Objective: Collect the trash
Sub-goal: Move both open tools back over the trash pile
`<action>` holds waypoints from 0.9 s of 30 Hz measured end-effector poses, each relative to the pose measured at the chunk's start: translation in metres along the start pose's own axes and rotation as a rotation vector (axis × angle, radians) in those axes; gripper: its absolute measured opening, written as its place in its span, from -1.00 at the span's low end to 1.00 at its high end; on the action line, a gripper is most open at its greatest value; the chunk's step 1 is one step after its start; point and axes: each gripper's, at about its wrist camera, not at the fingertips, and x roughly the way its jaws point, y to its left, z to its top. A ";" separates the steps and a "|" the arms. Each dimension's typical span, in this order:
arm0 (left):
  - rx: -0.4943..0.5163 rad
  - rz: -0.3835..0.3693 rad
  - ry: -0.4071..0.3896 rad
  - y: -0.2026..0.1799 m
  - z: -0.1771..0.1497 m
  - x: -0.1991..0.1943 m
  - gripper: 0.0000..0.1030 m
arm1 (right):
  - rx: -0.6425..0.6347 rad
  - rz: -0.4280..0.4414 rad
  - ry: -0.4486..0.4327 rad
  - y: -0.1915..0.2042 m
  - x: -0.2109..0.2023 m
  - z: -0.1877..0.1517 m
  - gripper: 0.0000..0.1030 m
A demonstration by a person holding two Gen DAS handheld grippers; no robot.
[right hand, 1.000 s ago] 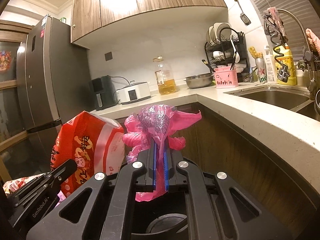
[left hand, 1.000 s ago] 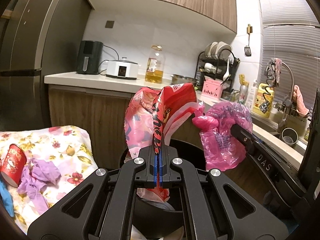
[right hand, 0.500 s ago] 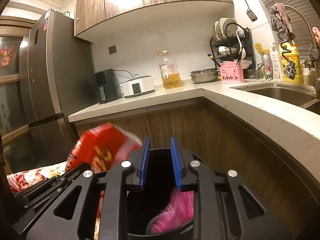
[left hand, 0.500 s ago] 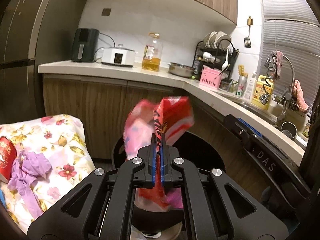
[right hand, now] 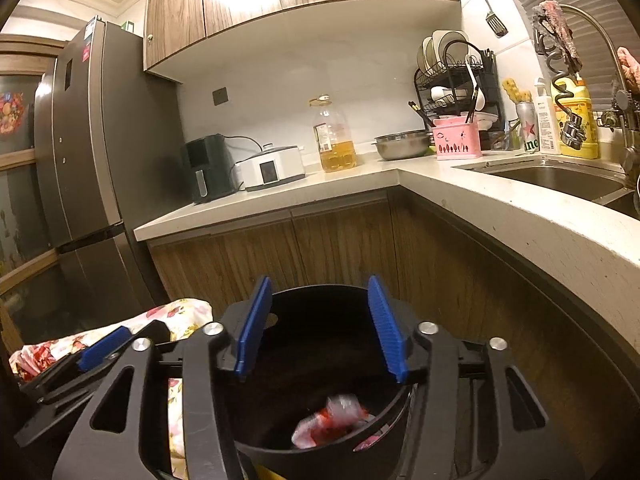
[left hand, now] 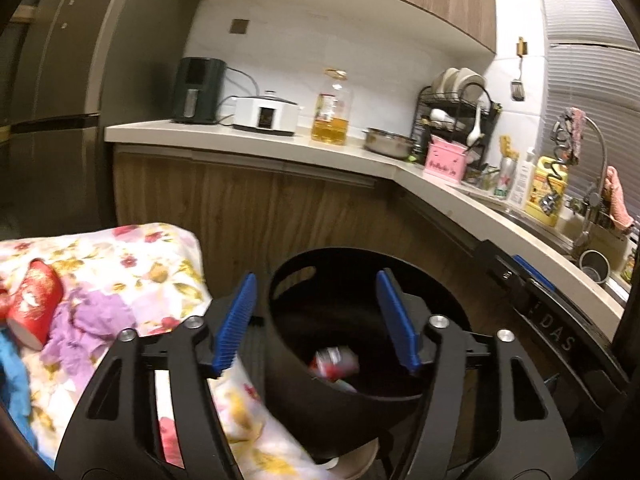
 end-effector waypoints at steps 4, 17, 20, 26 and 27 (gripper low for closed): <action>-0.001 0.059 -0.013 0.006 -0.002 -0.017 0.50 | -0.007 0.010 0.010 0.006 -0.008 -0.006 0.32; -0.016 0.307 -0.071 0.052 -0.019 -0.100 0.60 | -0.055 0.049 -0.013 0.040 -0.048 -0.019 0.59; -0.024 0.361 -0.082 0.067 -0.024 -0.119 0.60 | -0.050 0.064 -0.014 0.049 -0.058 -0.023 0.59; -0.052 0.450 -0.094 0.094 -0.036 -0.151 0.60 | -0.034 0.106 -0.017 0.073 -0.080 -0.037 0.59; -0.058 0.466 -0.100 0.100 -0.039 -0.158 0.60 | -0.035 0.111 -0.020 0.077 -0.082 -0.038 0.59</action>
